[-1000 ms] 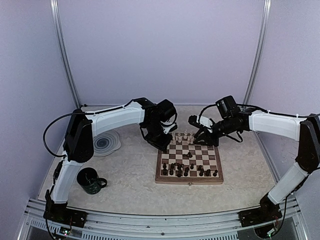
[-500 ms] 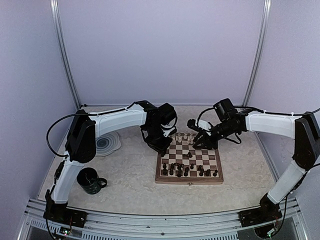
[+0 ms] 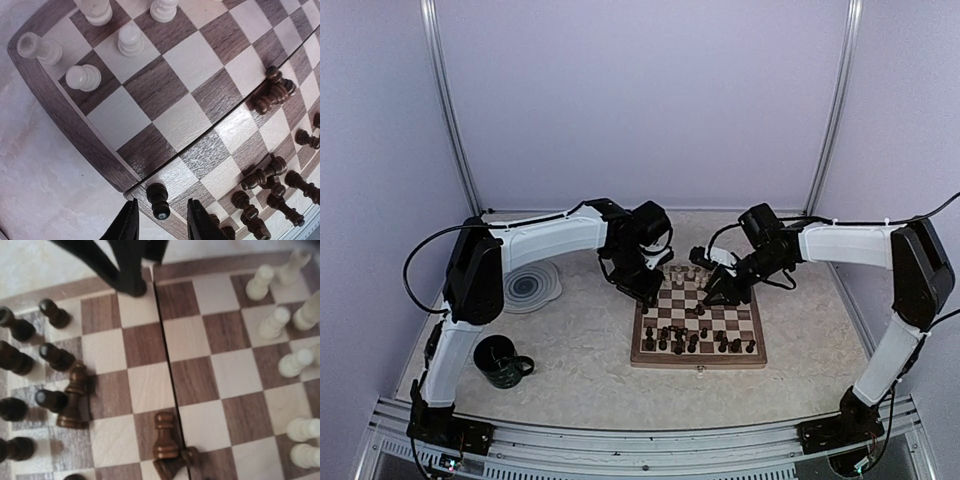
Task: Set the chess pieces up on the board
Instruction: Place the bishop on the chessboard, then pick up the king from f8.
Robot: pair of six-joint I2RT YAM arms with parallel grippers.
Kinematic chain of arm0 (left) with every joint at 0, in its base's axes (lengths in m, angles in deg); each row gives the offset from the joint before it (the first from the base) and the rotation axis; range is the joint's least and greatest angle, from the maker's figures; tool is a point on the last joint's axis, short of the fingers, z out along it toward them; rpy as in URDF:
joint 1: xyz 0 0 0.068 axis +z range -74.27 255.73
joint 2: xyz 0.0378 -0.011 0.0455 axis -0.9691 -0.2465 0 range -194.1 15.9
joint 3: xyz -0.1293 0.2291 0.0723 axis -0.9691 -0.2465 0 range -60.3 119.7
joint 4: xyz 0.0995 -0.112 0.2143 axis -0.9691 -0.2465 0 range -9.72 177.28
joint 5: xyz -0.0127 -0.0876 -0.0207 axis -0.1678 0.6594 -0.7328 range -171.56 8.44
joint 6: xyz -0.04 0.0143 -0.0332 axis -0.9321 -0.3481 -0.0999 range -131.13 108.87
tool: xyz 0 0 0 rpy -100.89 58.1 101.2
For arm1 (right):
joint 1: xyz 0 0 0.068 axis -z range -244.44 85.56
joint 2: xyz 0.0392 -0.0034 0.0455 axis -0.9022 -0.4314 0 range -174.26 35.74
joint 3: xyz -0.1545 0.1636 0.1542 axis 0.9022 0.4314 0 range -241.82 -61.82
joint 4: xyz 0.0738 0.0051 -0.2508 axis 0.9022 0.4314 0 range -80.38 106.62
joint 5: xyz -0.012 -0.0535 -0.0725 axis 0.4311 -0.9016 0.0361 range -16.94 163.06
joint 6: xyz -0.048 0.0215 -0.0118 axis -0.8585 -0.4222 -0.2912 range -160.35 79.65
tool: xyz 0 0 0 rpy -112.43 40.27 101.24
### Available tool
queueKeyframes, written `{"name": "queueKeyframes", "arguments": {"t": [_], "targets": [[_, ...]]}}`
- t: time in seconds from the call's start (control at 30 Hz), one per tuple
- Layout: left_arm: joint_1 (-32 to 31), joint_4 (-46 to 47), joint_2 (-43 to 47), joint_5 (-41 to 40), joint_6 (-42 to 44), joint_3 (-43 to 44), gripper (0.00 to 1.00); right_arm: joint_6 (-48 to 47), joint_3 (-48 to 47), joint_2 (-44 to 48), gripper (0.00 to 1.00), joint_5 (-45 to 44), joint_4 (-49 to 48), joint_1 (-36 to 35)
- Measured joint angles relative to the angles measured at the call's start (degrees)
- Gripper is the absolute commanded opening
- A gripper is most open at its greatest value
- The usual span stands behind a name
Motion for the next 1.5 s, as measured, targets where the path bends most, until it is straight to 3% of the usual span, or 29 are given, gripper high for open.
{"name": "queueKeyframes", "arguments": {"t": [0.43,0.9,1.1,1.23,1.4,1.5], "targets": [[0.4,23.3,18.7,-1.9,-5.1,-18.8,0.37,2.2,-3.1,-9.2,0.38,-4.3,1.5,-2.9],[1.2,34.1,20.0,-1.1,-8.1,-25.0,0.37,3.2,-5.0,-11.2,0.14,-7.8,0.9,-4.1],[1.9,39.6,20.4,1.7,-10.9,-29.4,0.38,3.2,-4.8,-11.1,0.12,-7.7,0.5,-4.1],[2.7,43.6,20.8,4.1,-13.7,-33.1,0.38,3.2,-3.5,-9.7,0.13,-7.0,0.2,-4.1],[3.4,46.4,20.8,6.4,-16.1,-34.4,0.38,3.4,-2.8,-7.8,0.28,-6.1,-0.2,-4.1],[3.4,47.4,20.8,6.4,-16.9,-34.4,0.38,4.1,-2.8,-7.7,0.33,-5.9,-0.9,-4.1]]}}
